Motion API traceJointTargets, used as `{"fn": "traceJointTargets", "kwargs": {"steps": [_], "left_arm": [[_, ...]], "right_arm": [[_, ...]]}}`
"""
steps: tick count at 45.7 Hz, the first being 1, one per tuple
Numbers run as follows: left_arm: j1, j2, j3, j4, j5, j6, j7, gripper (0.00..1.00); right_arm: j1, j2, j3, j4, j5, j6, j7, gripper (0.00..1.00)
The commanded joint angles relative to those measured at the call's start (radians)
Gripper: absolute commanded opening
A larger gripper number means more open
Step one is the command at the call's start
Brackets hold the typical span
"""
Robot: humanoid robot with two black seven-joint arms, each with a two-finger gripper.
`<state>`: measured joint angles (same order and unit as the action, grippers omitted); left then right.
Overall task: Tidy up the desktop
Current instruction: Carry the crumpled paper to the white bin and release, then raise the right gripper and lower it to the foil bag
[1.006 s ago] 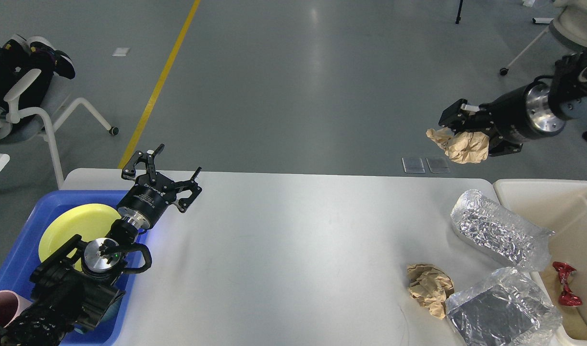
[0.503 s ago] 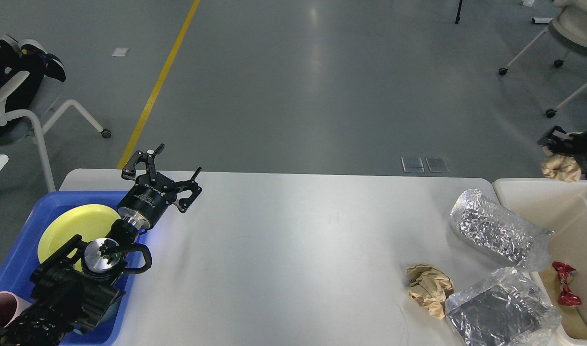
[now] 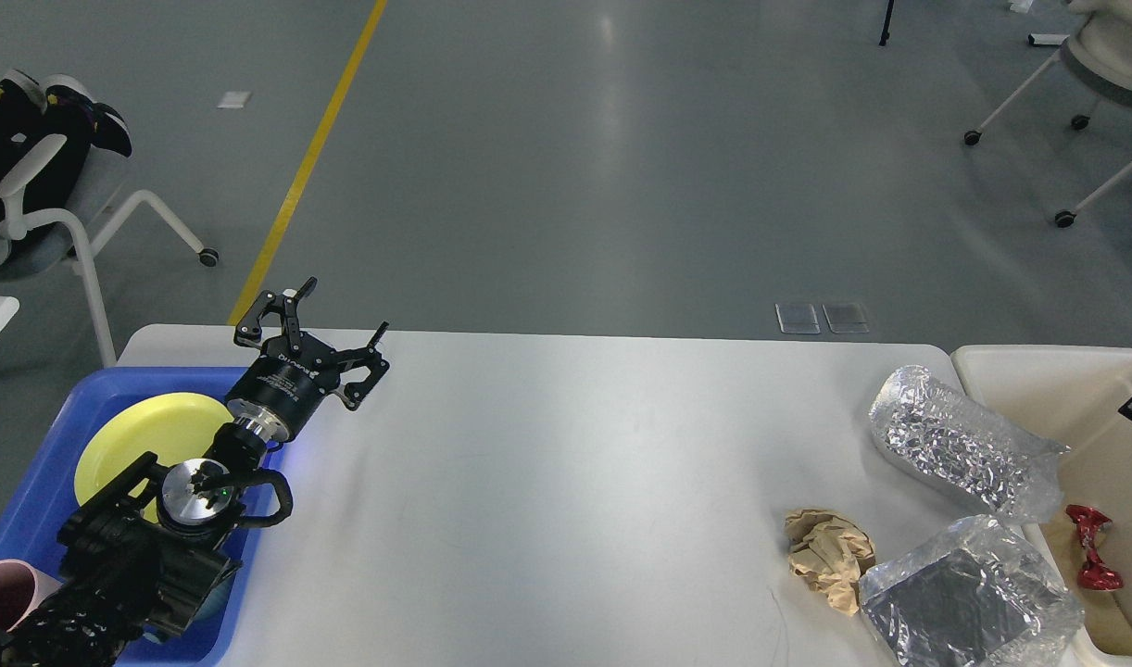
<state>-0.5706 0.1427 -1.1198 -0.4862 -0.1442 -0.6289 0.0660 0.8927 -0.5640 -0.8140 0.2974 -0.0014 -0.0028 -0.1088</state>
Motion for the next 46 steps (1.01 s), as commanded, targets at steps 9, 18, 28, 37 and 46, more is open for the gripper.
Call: {"fn": "traceJointTargets", "kwargs": {"steps": [9, 18, 28, 37, 46], "left_arm": [[0.0, 0.0, 0.0, 0.0, 0.0, 0.0, 0.0, 0.96], [0.0, 0.0, 0.002, 0.0, 0.0, 0.0, 0.0, 0.96], [0.0, 0.0, 0.0, 0.0, 0.0, 0.0, 0.0, 0.96], [0.0, 0.0, 0.0, 0.0, 0.0, 0.0, 0.0, 0.96], [0.0, 0.0, 0.002, 0.0, 0.0, 0.0, 0.0, 0.96]], "right_arm": [[0.0, 0.03, -0.004, 0.008, 0.0, 0.007, 0.0, 1.0], [0.072, 0.027, -0.014, 0.042, 0.0, 0.015, 0.0, 1.0], [0.178, 0.021, -0.017, 0.178, 0.0, 0.024, 0.003, 1.0], [0.497, -0.001, -0.18, 0.497, 0.009, 0.078, 0.003, 1.0], [0.803, 0.01, -0.229, 0.696, 0.009, 0.243, 0.003, 1.0]]}}
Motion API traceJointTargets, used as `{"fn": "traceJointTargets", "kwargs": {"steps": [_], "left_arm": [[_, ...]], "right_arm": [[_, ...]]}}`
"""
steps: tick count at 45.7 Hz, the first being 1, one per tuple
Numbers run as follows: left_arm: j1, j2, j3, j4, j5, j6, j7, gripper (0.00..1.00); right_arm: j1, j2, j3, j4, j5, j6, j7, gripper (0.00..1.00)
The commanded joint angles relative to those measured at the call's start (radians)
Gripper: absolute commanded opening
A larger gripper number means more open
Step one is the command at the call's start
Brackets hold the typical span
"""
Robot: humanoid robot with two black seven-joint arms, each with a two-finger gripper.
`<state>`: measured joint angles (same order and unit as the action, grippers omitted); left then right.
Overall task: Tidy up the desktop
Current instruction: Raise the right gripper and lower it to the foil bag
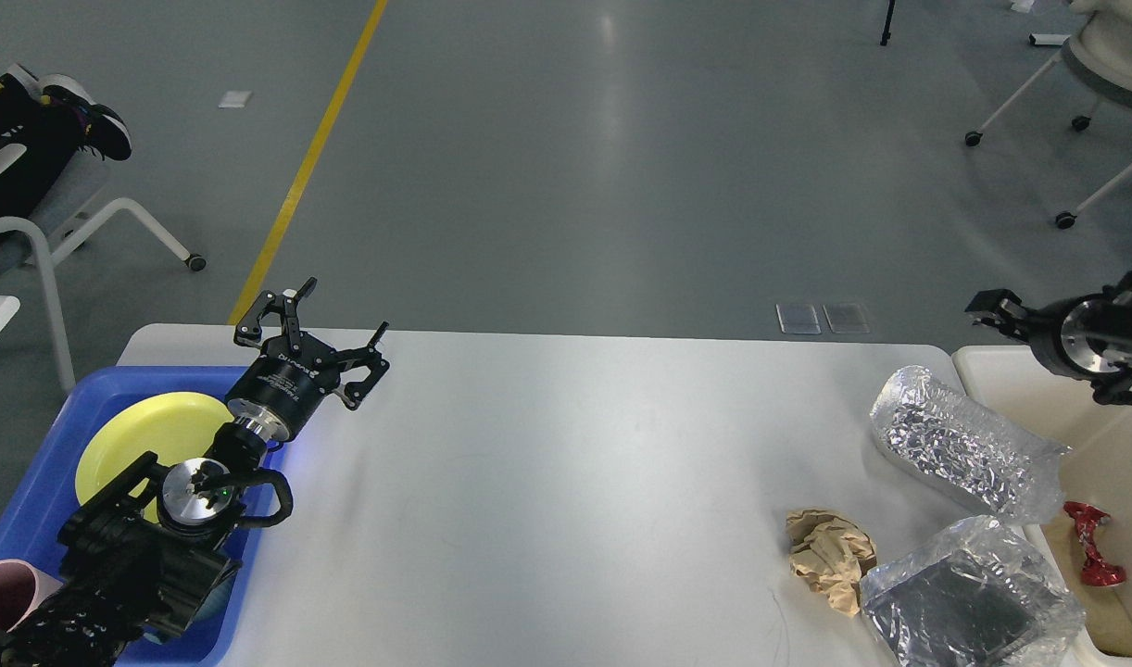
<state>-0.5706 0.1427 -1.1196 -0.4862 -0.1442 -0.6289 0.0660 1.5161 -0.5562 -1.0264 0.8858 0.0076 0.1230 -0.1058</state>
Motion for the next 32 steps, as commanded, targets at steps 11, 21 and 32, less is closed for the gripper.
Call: {"fn": "traceJointTargets", "kwargs": {"steps": [11, 21, 32], "left_arm": [[0.0, 0.0, 0.0, 0.0, 0.0, 0.0, 0.0, 0.96], [0.0, 0.0, 0.0, 0.0, 0.0, 0.0, 0.0, 0.96], [0.0, 0.0, 0.0, 0.0, 0.0, 0.0, 0.0, 0.96]], "right_arm": [[0.558, 0.056, -0.017, 0.228, 0.008, 0.511, 0.0, 1.0], [0.615, 0.162, -0.05, 0.237, 0.02, 0.52, -0.005, 1.0], [0.461, 0.122, -0.159, 0.207, 0.014, 0.367, -0.006, 1.0]]}}
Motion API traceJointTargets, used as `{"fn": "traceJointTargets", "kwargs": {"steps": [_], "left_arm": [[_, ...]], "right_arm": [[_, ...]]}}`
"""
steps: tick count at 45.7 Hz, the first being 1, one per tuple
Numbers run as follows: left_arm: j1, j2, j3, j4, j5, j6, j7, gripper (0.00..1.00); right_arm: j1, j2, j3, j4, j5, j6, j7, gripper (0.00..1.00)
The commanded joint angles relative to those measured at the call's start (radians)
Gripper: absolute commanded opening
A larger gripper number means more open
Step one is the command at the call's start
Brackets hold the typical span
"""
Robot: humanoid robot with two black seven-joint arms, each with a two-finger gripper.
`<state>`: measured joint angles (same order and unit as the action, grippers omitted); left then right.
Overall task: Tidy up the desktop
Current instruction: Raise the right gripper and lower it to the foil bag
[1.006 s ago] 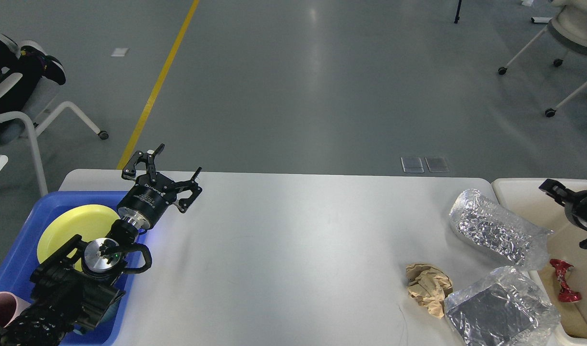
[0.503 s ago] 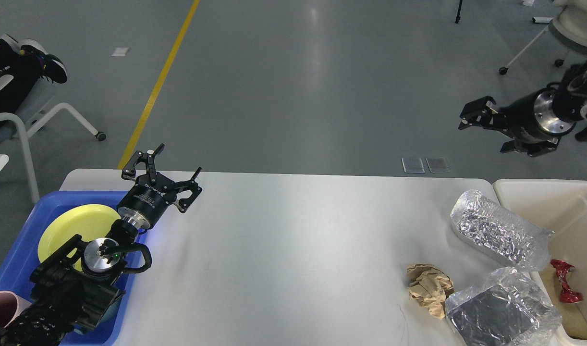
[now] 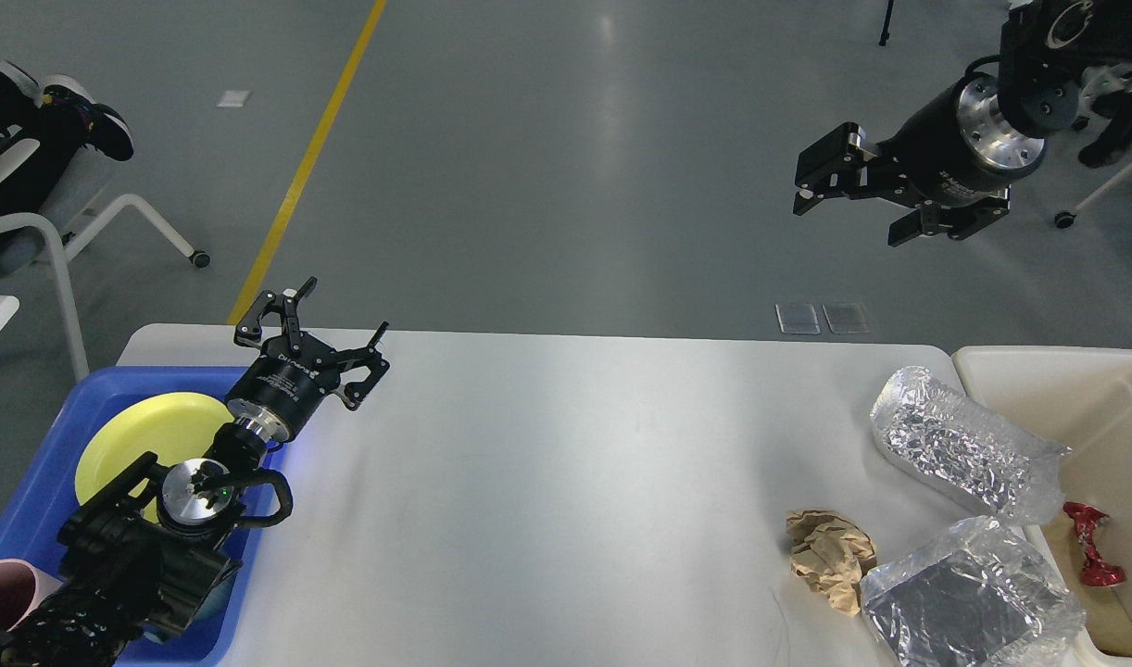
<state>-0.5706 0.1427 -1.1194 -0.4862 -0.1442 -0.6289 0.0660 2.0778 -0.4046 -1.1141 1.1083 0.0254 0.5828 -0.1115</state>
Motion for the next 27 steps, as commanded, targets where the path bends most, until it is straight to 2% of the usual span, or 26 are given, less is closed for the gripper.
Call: {"fn": "traceJointTargets", "kwargs": {"steps": [1, 9, 13, 17, 27], "left_arm": [[0.0, 0.0, 0.0, 0.0, 0.0, 0.0, 0.0, 0.96], [0.0, 0.0, 0.0, 0.0, 0.0, 0.0, 0.0, 0.96], [0.0, 0.0, 0.0, 0.0, 0.0, 0.0, 0.0, 0.96], [0.0, 0.0, 0.0, 0.0, 0.0, 0.0, 0.0, 0.96], [0.0, 0.0, 0.0, 0.0, 0.0, 0.0, 0.0, 0.96]], "right_arm": [[-0.128, -0.043, -0.085, -0.025, -0.004, -0.11, -0.001, 1.0], [-0.37, -0.198, -0.086, -0.093, 0.004, -0.205, 0.001, 1.0], [-0.478, -0.237, -0.049, -0.107, 0.004, -0.253, 0.001, 1.0], [-0.606, -0.244, 0.016, -0.139, 0.004, -0.297, 0.001, 1.0], [-0.926, -0.192, 0.172, -0.36, 0.004, -0.451, -0.001, 1.0]]}}
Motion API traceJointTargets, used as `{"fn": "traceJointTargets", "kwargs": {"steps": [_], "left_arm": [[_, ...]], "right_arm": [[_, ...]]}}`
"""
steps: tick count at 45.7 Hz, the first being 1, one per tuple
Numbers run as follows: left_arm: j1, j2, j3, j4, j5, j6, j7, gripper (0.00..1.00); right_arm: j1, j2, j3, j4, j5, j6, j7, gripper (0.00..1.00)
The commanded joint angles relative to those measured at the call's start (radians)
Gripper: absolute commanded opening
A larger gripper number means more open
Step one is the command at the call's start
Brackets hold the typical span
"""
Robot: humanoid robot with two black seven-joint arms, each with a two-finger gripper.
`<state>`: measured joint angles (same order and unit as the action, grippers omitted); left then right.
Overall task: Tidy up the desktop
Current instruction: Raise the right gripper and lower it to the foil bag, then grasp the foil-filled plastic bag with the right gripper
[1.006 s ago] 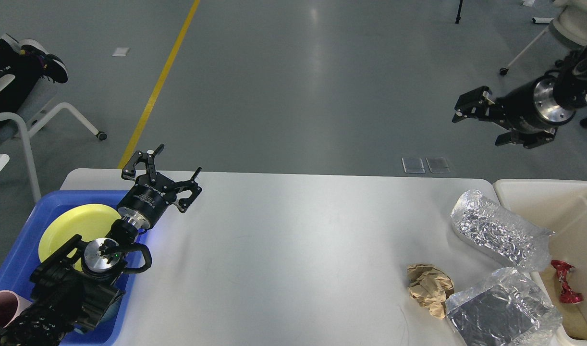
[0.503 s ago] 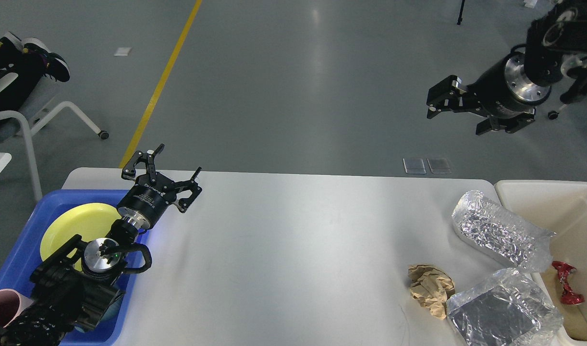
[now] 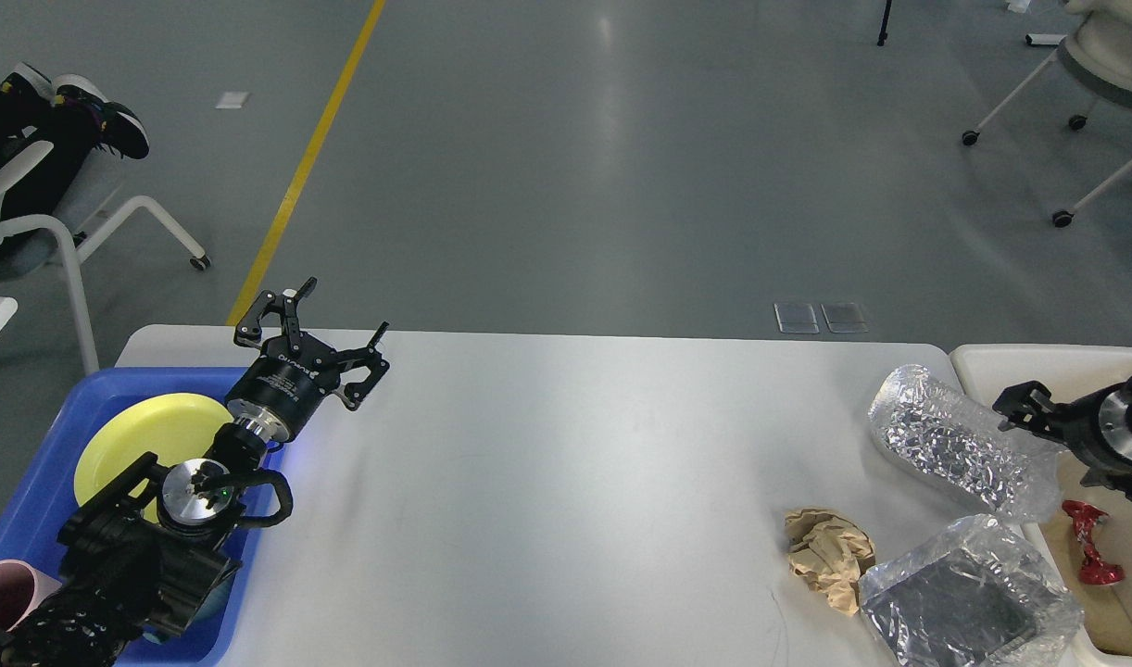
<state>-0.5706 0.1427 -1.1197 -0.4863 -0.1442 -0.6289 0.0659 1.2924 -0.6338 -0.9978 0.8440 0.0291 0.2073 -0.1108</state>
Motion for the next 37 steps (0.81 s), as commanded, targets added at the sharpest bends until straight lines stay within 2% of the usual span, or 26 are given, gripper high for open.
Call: {"fn": "traceJointTargets", "kwargs": {"steps": [1, 9, 28, 33, 37], "left_arm": [[0.0, 0.0, 0.0, 0.0, 0.0, 0.0, 0.0, 0.96], [0.0, 0.0, 0.001, 0.0, 0.0, 0.0, 0.0, 0.96], [0.0, 0.0, 0.001, 0.0, 0.0, 0.0, 0.0, 0.96], [0.0, 0.0, 0.0, 0.0, 0.0, 0.0, 0.0, 0.96], [0.0, 0.0, 0.001, 0.0, 0.0, 0.0, 0.0, 0.96]], "right_arm": [[-0.163, 0.049, 0.06, -0.112, 0.0, -0.087, 0.0, 1.0], [-0.269, 0.095, 0.067, -0.235, 0.0, -0.106, 0.0, 1.0], [-0.337, 0.144, 0.125, -0.275, 0.0, -0.115, 0.0, 1.0], [-0.373, 0.149, 0.178, -0.29, 0.002, -0.153, 0.0, 1.0], [-0.415, 0.151, 0.223, -0.296, 0.002, -0.242, 0.002, 0.99]]}}
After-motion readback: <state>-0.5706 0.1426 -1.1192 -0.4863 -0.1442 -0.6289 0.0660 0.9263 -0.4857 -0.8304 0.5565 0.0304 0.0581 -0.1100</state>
